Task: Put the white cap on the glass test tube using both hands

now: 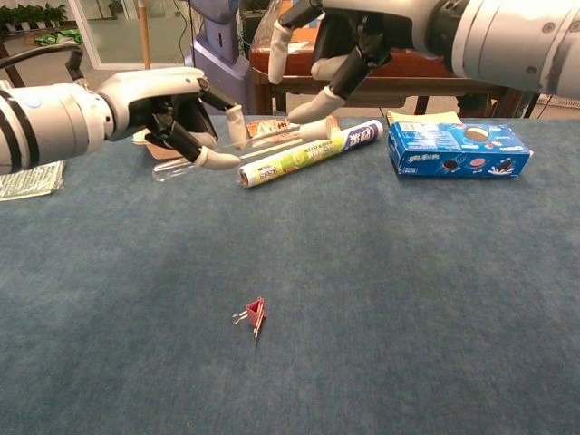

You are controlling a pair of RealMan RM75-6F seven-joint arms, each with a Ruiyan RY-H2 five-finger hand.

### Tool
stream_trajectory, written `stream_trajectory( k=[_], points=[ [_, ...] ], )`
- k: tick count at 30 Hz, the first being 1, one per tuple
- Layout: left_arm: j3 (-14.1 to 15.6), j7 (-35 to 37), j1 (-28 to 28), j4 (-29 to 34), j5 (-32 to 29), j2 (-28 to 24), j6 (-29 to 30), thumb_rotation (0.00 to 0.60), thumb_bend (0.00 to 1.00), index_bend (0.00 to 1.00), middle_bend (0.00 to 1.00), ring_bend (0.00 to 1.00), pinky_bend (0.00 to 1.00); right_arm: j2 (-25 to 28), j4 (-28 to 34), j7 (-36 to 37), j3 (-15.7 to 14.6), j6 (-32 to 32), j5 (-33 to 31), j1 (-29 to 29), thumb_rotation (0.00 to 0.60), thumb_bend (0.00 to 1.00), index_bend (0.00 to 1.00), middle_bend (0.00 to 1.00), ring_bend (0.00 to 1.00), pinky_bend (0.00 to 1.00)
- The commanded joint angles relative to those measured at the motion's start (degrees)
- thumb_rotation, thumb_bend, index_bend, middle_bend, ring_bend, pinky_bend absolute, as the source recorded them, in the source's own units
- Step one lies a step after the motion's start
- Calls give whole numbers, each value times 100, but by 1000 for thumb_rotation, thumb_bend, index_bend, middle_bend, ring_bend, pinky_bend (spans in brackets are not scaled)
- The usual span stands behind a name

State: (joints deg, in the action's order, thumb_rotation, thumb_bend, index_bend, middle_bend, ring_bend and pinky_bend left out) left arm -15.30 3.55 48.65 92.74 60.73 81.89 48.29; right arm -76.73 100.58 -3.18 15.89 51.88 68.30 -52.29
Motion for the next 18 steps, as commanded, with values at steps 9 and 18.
stream_trajectory(
  k=[9, 18],
  points=[
    [358, -487, -6, -556, 97, 204, 22, 600, 259, 615, 1000, 996, 1000, 698, 431, 65, -42, 525, 276, 492, 544, 41, 445, 1000, 1000, 1000],
    [674, -1163, 54, -1500, -81, 963, -34, 600, 259, 616, 1000, 996, 1000, 1421, 647, 38, -288, 886, 387, 1078, 543, 41, 444, 1000, 1000, 1000]
  ],
)
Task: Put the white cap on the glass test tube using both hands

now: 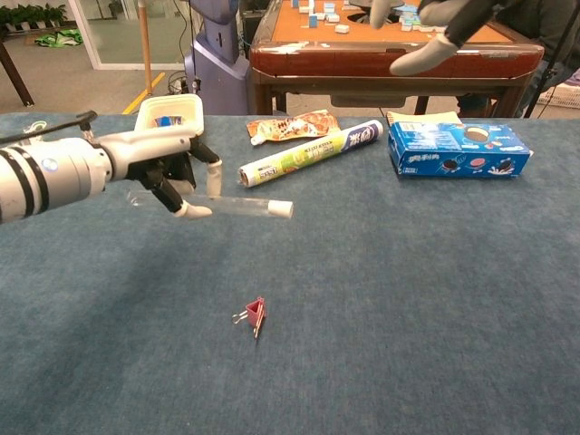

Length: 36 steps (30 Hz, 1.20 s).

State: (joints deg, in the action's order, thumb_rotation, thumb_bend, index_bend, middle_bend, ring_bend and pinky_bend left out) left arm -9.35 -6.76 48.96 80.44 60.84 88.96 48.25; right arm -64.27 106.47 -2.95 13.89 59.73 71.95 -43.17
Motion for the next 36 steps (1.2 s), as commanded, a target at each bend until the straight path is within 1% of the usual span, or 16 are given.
stream_trajectory(
  k=[1, 8, 16, 18, 21, 24, 29, 33, 36],
  points=[
    [81, -152, 29, -354, -111, 332, -41, 600, 259, 616, 1000, 996, 1000, 230, 69, 19, -110, 125, 24, 216, 544, 40, 445, 1000, 1000, 1000],
    [95, -307, 79, -841, -198, 799, -160, 600, 259, 616, 1000, 995, 1000, 544, 140, 12, -215, 254, 14, 514, 542, 41, 445, 1000, 1000, 1000],
    [61, -458, 130, -1124, -323, 1098, -314, 600, 259, 611, 1000, 995, 1000, 656, 154, -14, -236, 252, -19, 645, 542, 40, 445, 1000, 1000, 1000],
    [46, -495, 137, -1149, -365, 1128, -351, 600, 259, 585, 1000, 995, 1000, 667, 139, 5, -235, 242, -25, 669, 542, 40, 445, 1000, 1000, 1000],
    [16, -551, 131, -1111, -447, 1122, -375, 600, 259, 499, 1000, 994, 1000, 677, 111, 36, -233, 223, -30, 698, 543, 41, 445, 1000, 1000, 1000],
    [-42, -568, 90, -953, -507, 1053, -311, 600, 259, 400, 1000, 992, 1000, 690, 76, 74, -225, 209, -37, 727, 543, 40, 444, 1000, 1000, 1000],
    [-63, -672, 16, -428, -513, 710, -199, 600, 258, 304, 1000, 987, 1000, 730, 4, 144, -223, 207, -29, 791, 543, 40, 445, 1000, 1000, 1000],
    [-82, -741, -107, 221, -399, 252, 49, 600, 259, 278, 1000, 980, 1000, 811, -52, 161, -264, 241, -32, 902, 544, 40, 445, 1000, 1000, 1000],
    [-101, -664, -299, 728, -263, -195, 324, 600, 259, 273, 1000, 968, 1000, 936, -69, 91, -360, 271, -50, 1039, 555, 40, 445, 1000, 1000, 1000]
  ],
)
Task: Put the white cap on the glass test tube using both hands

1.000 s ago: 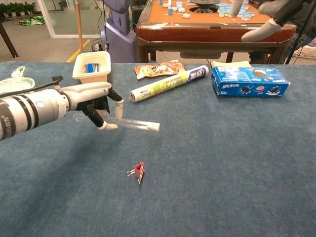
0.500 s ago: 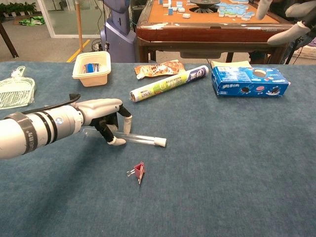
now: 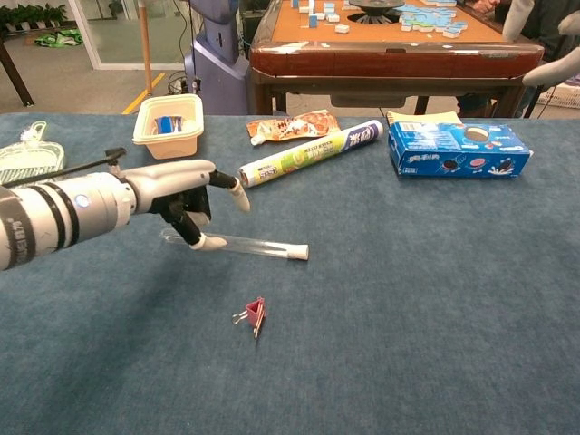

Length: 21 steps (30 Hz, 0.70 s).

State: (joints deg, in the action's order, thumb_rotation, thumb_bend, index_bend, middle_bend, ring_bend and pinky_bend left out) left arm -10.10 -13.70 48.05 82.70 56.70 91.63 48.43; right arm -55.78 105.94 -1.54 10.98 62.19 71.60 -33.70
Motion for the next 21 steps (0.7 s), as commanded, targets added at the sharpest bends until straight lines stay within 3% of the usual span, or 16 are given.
stream_trajectory(
  k=[1, 7, 10, 13, 15, 18, 21],
  points=[
    [-28, 68, -279, 639, 198, -603, 397, 600, 259, 273, 1000, 961, 1000, 131, -18, -73, -107, 37, -21, 142, 561, 40, 445, 1000, 1000, 1000],
    [19, 357, -830, 1296, 366, -1555, 957, 600, 259, 275, 953, 891, 1000, 382, -23, -327, -382, 179, -78, 515, 579, 63, 445, 984, 1000, 1000],
    [81, 518, -1154, 1439, 453, -1957, 1280, 600, 259, 295, 883, 824, 1000, 443, -29, -441, -516, 298, -116, 725, 587, 100, 445, 901, 978, 1000],
    [167, 634, -1500, 1446, 614, -2223, 1708, 600, 258, 305, 816, 733, 983, 430, -57, -487, -639, 425, -104, 927, 596, 140, 445, 785, 862, 1000],
    [253, 680, -1731, 1446, 727, -2367, 1969, 600, 259, 306, 772, 661, 897, 378, -104, -497, -721, 523, -68, 1067, 600, 160, 445, 698, 756, 983],
    [400, 698, -2052, 1406, 968, -2487, 2373, 600, 259, 306, 694, 583, 780, 232, -239, -440, -831, 726, 149, 1264, 600, 163, 445, 585, 612, 855],
    [581, 628, -2380, 1251, 1335, -2461, 2875, 600, 259, 306, 618, 531, 676, -32, -450, -460, -901, 1199, 447, 1531, 600, 164, 445, 549, 565, 797]
  ],
)
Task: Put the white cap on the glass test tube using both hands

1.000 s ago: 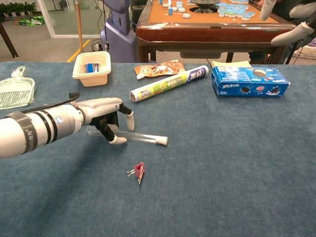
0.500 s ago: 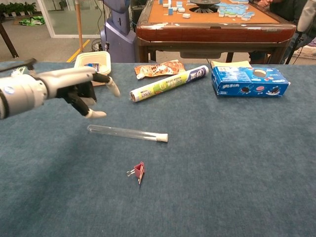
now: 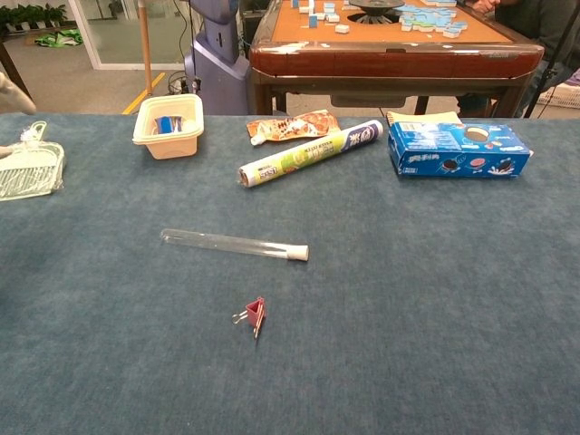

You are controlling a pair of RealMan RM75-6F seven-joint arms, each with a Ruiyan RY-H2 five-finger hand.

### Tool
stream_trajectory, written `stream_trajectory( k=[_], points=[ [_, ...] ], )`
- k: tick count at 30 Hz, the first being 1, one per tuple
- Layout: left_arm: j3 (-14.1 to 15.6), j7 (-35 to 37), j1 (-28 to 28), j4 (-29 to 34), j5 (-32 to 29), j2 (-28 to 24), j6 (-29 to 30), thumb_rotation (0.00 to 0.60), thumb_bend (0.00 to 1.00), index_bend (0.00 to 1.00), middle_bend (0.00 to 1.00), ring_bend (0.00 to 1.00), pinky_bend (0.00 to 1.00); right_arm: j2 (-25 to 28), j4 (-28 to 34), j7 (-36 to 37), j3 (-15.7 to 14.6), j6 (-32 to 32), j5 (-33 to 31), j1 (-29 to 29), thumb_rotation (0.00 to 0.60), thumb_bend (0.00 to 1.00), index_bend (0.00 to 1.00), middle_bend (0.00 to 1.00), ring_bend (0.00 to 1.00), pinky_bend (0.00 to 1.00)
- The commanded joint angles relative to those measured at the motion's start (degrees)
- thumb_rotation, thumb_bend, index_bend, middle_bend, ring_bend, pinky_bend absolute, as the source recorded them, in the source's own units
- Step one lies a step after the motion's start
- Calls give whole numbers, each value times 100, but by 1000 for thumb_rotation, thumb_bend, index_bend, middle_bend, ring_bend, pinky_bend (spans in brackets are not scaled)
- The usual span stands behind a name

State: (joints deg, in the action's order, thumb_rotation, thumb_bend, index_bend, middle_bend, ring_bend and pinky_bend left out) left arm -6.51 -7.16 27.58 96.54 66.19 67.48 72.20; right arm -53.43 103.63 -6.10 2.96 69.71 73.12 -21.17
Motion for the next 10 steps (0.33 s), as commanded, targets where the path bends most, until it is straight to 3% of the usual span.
stream_trajectory(
  k=[1, 10],
  points=[
    [278, -43, -434, -169, 492, -29, 647, 600, 259, 306, 605, 520, 656, -347, -274, -23, -116, 597, 375, 361, 600, 175, 445, 547, 563, 796],
    [653, -63, -1239, -280, 1231, 210, 1656, 600, 259, 307, 556, 468, 547, -778, -375, -160, -243, 1276, 634, 917, 600, 203, 445, 546, 562, 795]
  ],
)
